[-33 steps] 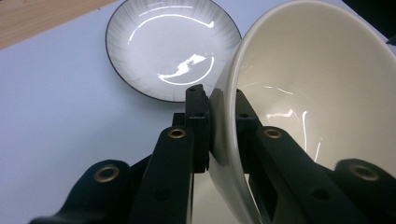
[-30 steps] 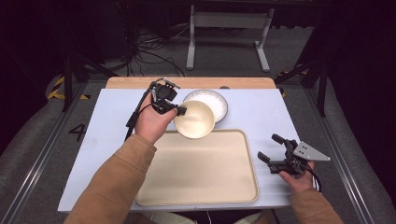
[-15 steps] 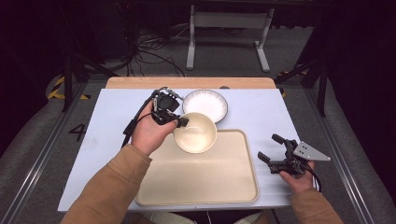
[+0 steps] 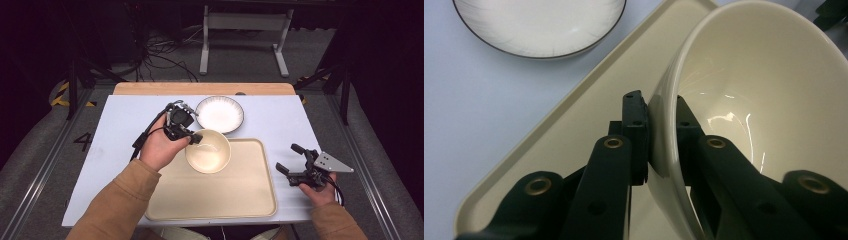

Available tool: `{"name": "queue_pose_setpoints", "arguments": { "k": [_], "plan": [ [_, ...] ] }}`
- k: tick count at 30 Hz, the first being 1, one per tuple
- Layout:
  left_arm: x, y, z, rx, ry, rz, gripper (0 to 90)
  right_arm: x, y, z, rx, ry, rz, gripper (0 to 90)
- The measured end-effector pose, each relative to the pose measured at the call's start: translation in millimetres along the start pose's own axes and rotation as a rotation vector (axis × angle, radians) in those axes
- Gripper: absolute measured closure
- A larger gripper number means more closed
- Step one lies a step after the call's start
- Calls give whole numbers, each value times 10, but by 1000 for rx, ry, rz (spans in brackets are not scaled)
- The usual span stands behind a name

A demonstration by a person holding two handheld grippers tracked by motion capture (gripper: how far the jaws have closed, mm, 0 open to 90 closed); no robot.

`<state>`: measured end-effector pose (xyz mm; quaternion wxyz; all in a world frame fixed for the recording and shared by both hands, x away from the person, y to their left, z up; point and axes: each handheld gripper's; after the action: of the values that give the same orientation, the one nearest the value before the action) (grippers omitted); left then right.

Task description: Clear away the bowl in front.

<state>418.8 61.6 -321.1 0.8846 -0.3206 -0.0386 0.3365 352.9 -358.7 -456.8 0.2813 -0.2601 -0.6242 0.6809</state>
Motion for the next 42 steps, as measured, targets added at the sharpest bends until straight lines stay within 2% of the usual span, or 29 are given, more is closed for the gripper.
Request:
{"name": "queue_pose_setpoints", "arguments": {
  "k": [5,17,20,21,23,28,29,31,36,37,39,41,42],
  "plan": [
    [-21,38,-117,38,6,-14,822,1,0,0,1,0,1,44],
    [-59,86,-333,91,6,-50,822,3,0,-1,1,1,3,44],
    [-81,96,-390,98,5,-31,822,3,0,-1,1,0,4,44],
    [-77,95,-404,104,2,-46,822,3,0,-1,1,0,4,44],
    [-85,99,-437,112,3,-51,822,2,0,-1,1,1,3,44],
    [-96,114,-496,120,0,-51,821,3,0,0,1,1,2,44],
    [-103,119,-505,119,-3,-40,821,2,0,0,1,0,2,45],
    [-92,125,-526,126,1,-51,822,2,0,0,1,0,2,44],
    [-99,148,-587,134,3,-33,821,2,0,-1,1,0,2,44],
    [-92,147,-598,139,2,-50,821,2,0,-1,1,0,2,44],
    [-95,148,-616,141,1,-51,821,1,0,0,2,0,2,44],
    [-95,152,-632,142,4,-47,821,1,0,0,1,0,2,44],
    [-104,160,-644,137,3,-29,821,1,0,0,1,0,2,44]
  ]
}}
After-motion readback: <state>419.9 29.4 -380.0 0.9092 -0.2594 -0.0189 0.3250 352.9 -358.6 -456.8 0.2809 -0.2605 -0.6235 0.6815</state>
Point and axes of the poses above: each handheld gripper's, and its own axes: z roughly backward along the jaws, y roughly out of its underside, x roughly to its left, and after that the axes turned 2 degrees about -x, right-handed
